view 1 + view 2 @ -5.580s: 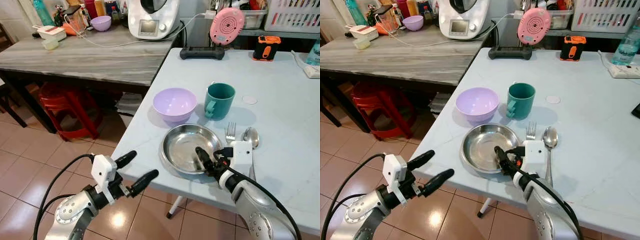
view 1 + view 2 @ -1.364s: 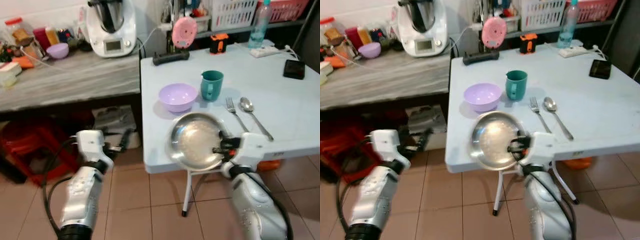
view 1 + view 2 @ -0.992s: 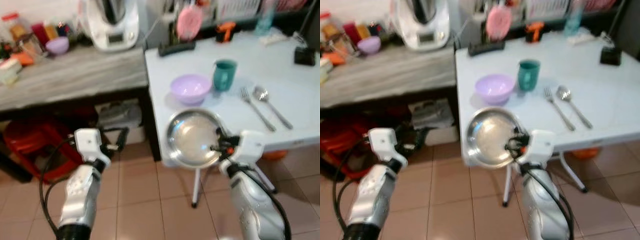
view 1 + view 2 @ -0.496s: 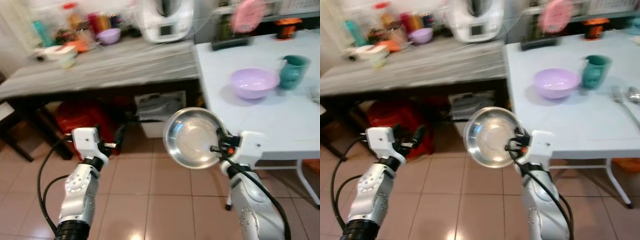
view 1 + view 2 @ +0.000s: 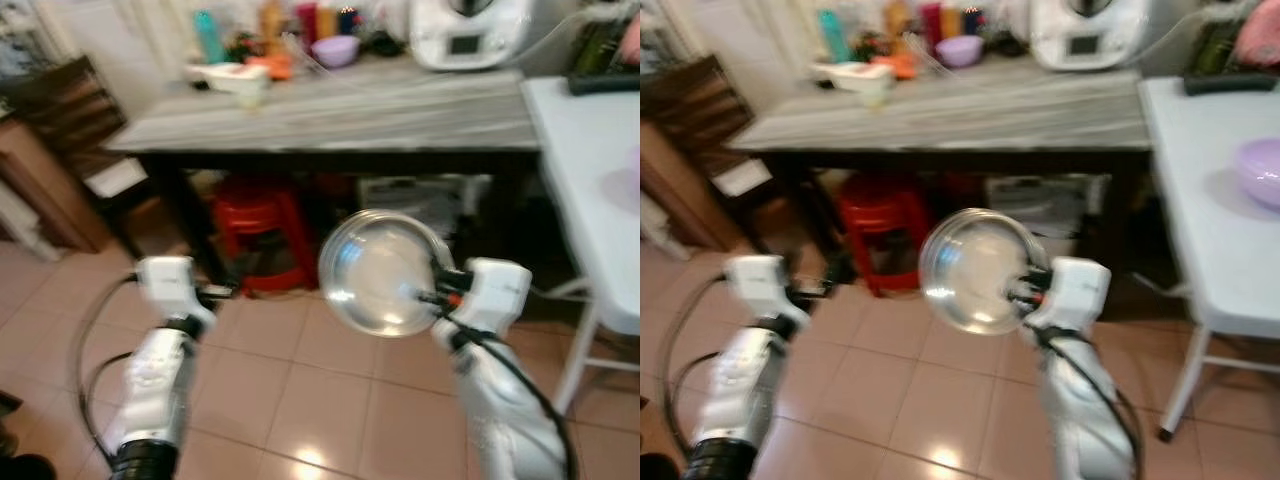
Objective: Setting the table
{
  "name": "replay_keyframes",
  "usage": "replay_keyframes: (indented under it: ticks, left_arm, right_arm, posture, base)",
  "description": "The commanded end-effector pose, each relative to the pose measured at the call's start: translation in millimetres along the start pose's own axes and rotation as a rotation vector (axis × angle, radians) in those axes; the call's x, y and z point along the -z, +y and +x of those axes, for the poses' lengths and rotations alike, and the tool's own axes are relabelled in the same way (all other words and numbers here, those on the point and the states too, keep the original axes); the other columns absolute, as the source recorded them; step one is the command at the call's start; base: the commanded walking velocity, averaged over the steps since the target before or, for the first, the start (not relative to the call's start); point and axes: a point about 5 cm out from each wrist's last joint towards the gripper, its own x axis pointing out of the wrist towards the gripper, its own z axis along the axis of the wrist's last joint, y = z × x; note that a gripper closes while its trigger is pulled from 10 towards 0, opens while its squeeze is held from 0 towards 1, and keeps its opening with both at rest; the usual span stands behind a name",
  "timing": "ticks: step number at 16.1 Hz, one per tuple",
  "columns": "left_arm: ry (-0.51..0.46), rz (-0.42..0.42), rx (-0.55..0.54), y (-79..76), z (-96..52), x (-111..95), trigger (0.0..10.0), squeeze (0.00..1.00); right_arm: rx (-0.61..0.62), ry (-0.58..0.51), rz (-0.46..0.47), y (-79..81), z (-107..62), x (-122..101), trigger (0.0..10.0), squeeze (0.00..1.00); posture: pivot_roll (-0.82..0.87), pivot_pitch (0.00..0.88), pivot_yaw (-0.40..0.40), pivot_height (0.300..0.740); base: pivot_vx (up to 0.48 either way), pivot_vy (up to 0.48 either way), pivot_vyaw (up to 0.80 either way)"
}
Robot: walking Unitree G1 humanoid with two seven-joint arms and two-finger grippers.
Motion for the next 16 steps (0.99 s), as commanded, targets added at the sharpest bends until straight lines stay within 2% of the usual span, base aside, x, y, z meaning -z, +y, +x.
replay_keyframes:
  ticks: [1,7,9,16]
  left_arm:
    - [-0.015,0.033,-0.015,8.4,1.4,-7,10.0,0.0]
    - [-0.004,0.027,0.062,-1.0,-8.8,0,10.0,0.0]
    - [-0.003,0.002,0.081,-3.9,-10.4,2,10.0,0.0]
    - [-0.003,-0.009,0.109,-8.4,-10.6,1,10.0,0.0]
  right_arm:
    - [-0.026,-0.027,0.017,8.8,1.9,-6,10.0,0.0]
    - [-0.016,-0.033,0.001,5.3,0.4,-6,10.0,0.0]
    - [-0.019,-0.036,-0.001,5.6,1.1,-7,10.0,0.0]
    - [-0.018,-0.045,-0.009,6.5,3.6,-8,10.0,0.0]
  posture:
    - [-0.08,0.003,0.138,0.74]
    - [-0.09,0.004,0.133,0.74]
    - [-0.09,0.002,0.129,0.74]
    - [-0.09,0.0,0.131,0.74]
  base:
    - [0.0,0.0,0.0]
    - [0.0,0.0,0.0]
    - [0.261,0.0,0.0]
    - [0.337,0.0,0.0]
